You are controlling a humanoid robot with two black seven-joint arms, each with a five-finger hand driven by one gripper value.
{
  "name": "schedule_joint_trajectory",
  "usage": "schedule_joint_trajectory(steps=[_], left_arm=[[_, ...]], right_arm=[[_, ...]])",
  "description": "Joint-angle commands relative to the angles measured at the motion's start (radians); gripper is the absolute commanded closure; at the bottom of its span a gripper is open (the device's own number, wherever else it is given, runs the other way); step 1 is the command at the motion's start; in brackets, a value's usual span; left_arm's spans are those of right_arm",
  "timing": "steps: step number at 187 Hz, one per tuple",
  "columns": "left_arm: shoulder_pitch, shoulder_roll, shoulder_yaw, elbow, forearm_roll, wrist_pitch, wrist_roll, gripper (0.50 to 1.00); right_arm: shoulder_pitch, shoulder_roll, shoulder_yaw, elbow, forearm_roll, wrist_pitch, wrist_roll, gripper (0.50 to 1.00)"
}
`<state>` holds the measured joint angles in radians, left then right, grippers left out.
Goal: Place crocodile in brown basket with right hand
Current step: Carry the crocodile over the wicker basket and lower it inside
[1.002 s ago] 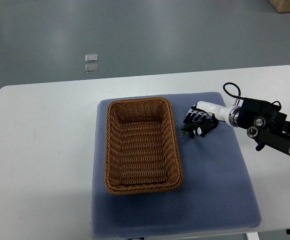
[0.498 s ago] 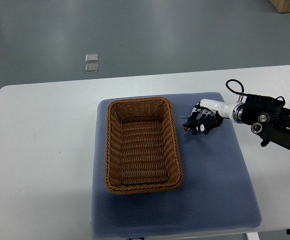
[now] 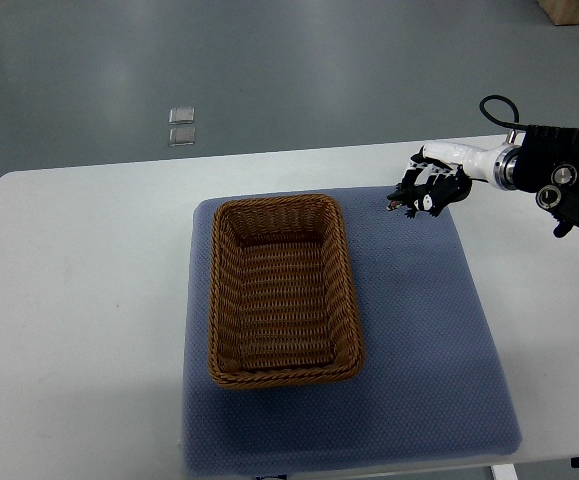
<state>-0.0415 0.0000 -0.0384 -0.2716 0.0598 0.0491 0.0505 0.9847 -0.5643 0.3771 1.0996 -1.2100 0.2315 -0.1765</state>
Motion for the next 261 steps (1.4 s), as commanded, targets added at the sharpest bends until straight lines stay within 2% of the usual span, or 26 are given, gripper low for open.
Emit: schedule_joint_trajectory(steps=[1, 50, 87, 155, 217, 261], left_arm=[[0.000, 0.000, 0.000, 0.000, 0.000, 0.000, 0.000, 0.500], [0.000, 0.000, 0.002, -0.001, 0.000, -0.003, 0.000, 0.500], [0.000, 0.000, 0.000, 0.000, 0.000, -0.005, 0.000, 0.500], [-0.001, 0.000, -0.003, -0.001, 0.000, -0.008, 0.000, 0.500], [-0.003, 0.000, -0.003, -0.001, 0.000, -0.009, 0.000, 0.500], [-0.003, 0.000, -0.005, 0.000, 0.000, -0.009, 0.000, 0.500]], right_arm=[[0.037, -0.006, 0.000, 0.016, 0.003, 0.019, -0.001, 1.000], [0.112, 0.021, 0.011, 0.083, 0.052, 0.057, 0.000, 1.000], [0.120, 0.135, 0.009, 0.094, 0.072, 0.058, 0.006, 1.000], [0.049, 0.287, -0.004, 0.091, 0.072, 0.046, 0.012, 1.000], [-0.034, 0.345, -0.003, 0.075, 0.066, -0.004, 0.025, 1.000], [-0.061, 0.351, -0.001, 0.066, 0.063, -0.006, 0.028, 1.000]])
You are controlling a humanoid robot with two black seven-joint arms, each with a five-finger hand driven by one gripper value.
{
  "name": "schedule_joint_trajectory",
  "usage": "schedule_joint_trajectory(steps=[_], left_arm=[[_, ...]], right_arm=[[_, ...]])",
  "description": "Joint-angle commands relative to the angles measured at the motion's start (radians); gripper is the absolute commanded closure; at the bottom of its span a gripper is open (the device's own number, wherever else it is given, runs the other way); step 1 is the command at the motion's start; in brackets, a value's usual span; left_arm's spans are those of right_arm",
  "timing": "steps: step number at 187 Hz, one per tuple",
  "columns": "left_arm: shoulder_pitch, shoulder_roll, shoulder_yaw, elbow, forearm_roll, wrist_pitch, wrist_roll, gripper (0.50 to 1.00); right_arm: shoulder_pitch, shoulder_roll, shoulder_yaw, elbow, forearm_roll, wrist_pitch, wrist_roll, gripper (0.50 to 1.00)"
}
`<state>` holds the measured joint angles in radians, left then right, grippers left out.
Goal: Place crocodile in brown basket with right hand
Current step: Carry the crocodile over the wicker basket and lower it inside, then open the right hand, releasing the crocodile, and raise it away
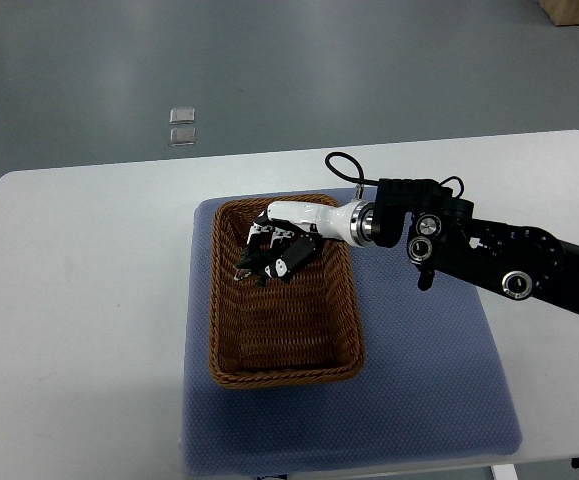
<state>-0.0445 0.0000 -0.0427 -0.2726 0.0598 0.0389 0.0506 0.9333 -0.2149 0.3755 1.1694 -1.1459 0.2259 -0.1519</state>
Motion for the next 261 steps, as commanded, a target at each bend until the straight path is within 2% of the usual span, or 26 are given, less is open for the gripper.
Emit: schedule_joint_trajectory(steps=[1, 34, 43, 57, 70, 84, 108, 135, 170, 192, 209, 228, 237, 261], left_arm=[[0.000, 0.000, 0.000, 0.001, 0.000, -0.001, 0.000, 0.500], [0.000, 0.000, 0.000, 0.000, 0.000, 0.001, 0.000, 0.500], [0.000, 0.000, 0.000, 0.001, 0.000, -0.001, 0.000, 0.500], [0.000, 0.000, 0.000, 0.001, 0.000, 0.001, 0.000, 0.500], [0.000, 0.000, 0.000, 0.001, 0.000, 0.001, 0.000, 0.500], [0.000, 0.000, 0.000, 0.003, 0.000, -0.001, 0.000, 0.500], [0.000, 0.000, 0.000, 0.004, 0.000, -0.001, 0.000, 0.500], [0.000, 0.000, 0.000, 0.006, 0.000, -0.001, 0.000, 0.500], [0.000, 0.000, 0.000, 0.006, 0.000, -0.001, 0.000, 0.500], [0.000, 0.000, 0.000, 0.004, 0.000, -0.001, 0.000, 0.500], [0.000, 0.000, 0.000, 0.003, 0.000, 0.001, 0.000, 0.500], [0.000, 0.000, 0.000, 0.003, 0.000, 0.004, 0.000, 0.500], [0.000, 0.000, 0.000, 0.001, 0.000, 0.004, 0.000, 0.500], [0.000, 0.000, 0.001, -0.002, 0.000, 0.006, 0.000, 0.500]], right_arm=[[-0.010, 0.002, 0.000, -0.004, -0.002, 0.000, 0.003, 1.000], [-0.030, 0.003, 0.002, -0.010, -0.002, 0.000, 0.008, 1.000], [-0.036, 0.003, 0.003, -0.011, -0.002, 0.000, 0.009, 0.906], [-0.038, 0.003, 0.007, -0.011, -0.002, 0.000, 0.009, 0.840], [-0.039, 0.003, 0.010, -0.013, -0.002, 0.000, 0.009, 0.734], [-0.041, 0.005, 0.011, -0.013, -0.002, 0.000, 0.009, 0.695], [-0.041, 0.000, 0.014, -0.017, 0.000, 0.001, 0.009, 0.599], [-0.036, -0.009, 0.028, -0.017, 0.006, 0.001, 0.009, 0.599], [-0.034, -0.017, 0.157, -0.019, 0.029, 0.004, 0.009, 0.597], [-0.051, -0.015, 0.269, -0.037, 0.089, -0.002, 0.011, 0.597], [-0.116, 0.009, 0.430, -0.071, 0.152, -0.002, 0.014, 0.597], [-0.186, 0.101, 0.628, -0.125, 0.227, -0.046, 0.055, 0.595], [-0.226, 0.138, 0.707, -0.149, 0.270, -0.072, 0.087, 0.579], [-0.271, 0.163, 0.847, -0.204, 0.443, -0.074, 0.173, 0.576]])
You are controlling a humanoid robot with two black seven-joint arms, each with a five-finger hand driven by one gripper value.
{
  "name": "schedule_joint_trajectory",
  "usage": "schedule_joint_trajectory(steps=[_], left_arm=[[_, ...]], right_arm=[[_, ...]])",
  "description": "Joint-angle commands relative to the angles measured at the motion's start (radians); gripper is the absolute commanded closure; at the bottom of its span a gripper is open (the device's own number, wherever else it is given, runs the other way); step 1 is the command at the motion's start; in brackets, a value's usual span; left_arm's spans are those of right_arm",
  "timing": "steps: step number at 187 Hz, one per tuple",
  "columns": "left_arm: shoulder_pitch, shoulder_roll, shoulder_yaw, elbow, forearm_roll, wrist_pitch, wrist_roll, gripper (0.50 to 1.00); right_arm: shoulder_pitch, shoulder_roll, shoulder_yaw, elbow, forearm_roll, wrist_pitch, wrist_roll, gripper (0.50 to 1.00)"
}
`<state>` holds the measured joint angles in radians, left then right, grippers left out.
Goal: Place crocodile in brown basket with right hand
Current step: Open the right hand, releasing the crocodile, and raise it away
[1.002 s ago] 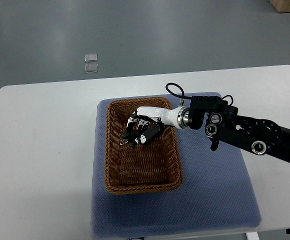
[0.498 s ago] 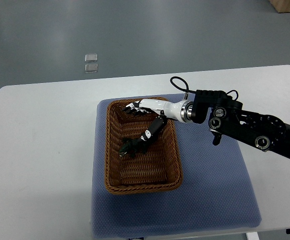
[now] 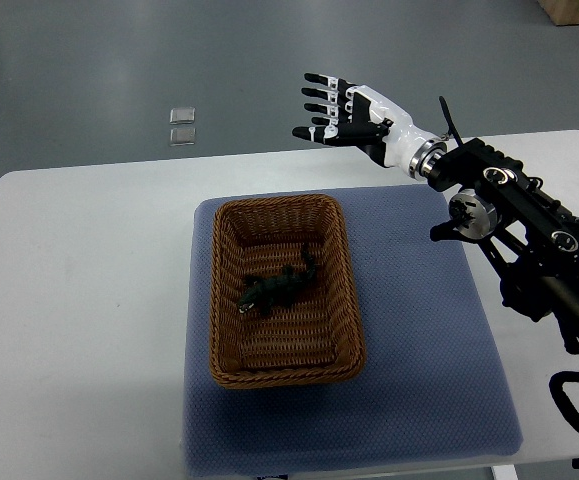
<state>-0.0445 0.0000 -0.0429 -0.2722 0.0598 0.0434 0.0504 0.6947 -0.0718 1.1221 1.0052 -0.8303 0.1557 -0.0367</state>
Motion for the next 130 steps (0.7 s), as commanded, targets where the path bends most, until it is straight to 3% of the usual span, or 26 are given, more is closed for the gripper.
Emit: schedule_joint_trajectory(steps=[1, 45, 67, 96, 130], left_arm=[[0.000, 0.000, 0.002, -0.002, 0.000, 0.001, 0.000, 0.500], [0.000, 0.000, 0.002, -0.002, 0.000, 0.004, 0.000, 0.500], [0.000, 0.000, 0.003, -0.002, 0.000, 0.004, 0.000, 0.500], [0.000, 0.000, 0.003, -0.002, 0.000, 0.004, 0.000, 0.500], [0.000, 0.000, 0.002, -0.002, 0.000, 0.004, 0.000, 0.500]], right_arm=[[-0.035, 0.021, 0.108, -0.045, 0.147, -0.002, 0.063, 0.576], [-0.053, 0.026, 0.145, -0.215, 0.523, 0.013, 0.118, 0.576], [-0.063, 0.024, 0.143, -0.289, 0.625, 0.073, 0.170, 0.576], [-0.084, 0.026, 0.143, -0.324, 0.697, 0.172, 0.181, 0.574], [-0.098, 0.026, 0.143, -0.326, 0.715, 0.186, 0.182, 0.574]])
